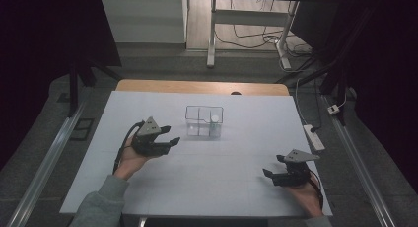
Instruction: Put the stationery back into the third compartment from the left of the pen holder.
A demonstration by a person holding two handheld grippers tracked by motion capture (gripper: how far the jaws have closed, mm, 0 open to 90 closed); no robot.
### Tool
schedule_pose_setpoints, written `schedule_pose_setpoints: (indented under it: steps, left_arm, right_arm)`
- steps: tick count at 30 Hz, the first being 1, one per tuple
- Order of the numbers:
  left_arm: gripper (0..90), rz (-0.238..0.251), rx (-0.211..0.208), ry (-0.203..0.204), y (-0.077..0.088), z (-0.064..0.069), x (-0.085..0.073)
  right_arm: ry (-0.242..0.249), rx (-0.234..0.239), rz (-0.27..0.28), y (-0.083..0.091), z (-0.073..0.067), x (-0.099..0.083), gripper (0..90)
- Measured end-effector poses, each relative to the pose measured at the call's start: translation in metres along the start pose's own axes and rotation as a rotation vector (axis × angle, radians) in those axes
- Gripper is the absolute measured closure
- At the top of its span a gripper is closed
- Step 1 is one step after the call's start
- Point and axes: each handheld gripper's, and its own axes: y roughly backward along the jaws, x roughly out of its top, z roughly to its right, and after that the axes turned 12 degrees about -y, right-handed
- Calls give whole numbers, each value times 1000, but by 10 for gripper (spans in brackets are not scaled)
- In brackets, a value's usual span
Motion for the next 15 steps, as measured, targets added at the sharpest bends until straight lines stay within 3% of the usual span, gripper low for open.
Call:
schedule_pose_setpoints:
  steps: [15]
  left_arm:
    - [403,-52,19,75,24,8,-52]
  right_arm:
    - [1,2,5,1,-1,-1,195]
